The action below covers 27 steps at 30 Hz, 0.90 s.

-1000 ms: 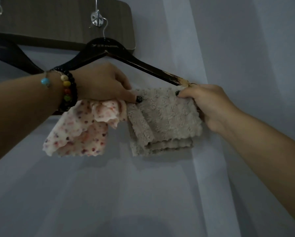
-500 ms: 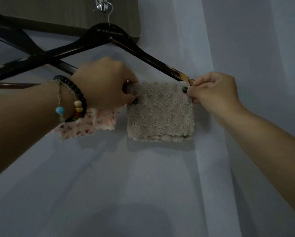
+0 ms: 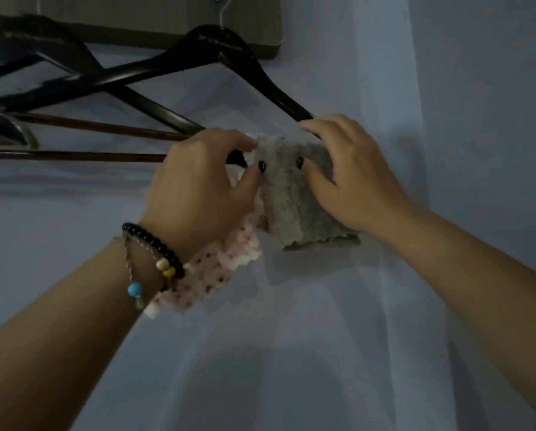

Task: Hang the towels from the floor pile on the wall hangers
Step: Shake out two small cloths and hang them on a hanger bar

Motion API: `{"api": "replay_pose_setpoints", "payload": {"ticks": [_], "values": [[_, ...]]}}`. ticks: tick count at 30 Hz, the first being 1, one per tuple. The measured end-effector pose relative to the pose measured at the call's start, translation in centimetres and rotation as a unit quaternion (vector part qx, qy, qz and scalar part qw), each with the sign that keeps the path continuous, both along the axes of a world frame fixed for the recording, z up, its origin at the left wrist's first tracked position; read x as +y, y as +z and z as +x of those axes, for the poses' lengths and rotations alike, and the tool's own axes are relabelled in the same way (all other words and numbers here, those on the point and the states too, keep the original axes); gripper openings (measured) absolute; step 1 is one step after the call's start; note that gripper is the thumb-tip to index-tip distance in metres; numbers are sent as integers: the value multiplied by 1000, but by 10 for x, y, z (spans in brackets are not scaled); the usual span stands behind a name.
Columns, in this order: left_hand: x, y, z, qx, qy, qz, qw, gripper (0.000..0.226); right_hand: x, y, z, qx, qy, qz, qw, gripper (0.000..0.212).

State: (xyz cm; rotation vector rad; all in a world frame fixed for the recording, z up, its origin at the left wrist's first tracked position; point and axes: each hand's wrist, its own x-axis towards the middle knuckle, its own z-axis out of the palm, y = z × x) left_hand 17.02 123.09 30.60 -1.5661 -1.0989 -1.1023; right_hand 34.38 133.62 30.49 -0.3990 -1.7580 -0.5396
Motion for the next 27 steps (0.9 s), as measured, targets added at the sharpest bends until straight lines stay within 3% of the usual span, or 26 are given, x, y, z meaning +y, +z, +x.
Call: {"api": "replay_pose_setpoints", "payload": {"ticks": [5,8,12,15,21,24,27], "values": [[-15,-43,10,-158,-89,40,983,15,-42,-72,3,71,173,2,982,18],[-22,-70,22,-231,-116,31,966,9,-63,-129,0,64,279,-115,951,19],[-32,-109,38,-347,-136,16,928,10,-84,-187,-6,34,377,-294,877,37],[-42,-147,44,-449,-162,-12,878,22,-92,-214,-2,34,395,-328,857,43],[-63,-221,53,-570,-174,-108,796,39,-95,-254,16,-9,365,-284,887,45],[-72,-248,56,-609,-200,-176,747,47,-103,-266,21,-31,354,-296,887,28],[-85,-270,61,-617,-198,-209,733,45,-113,-274,25,-6,328,-318,890,15]]}}
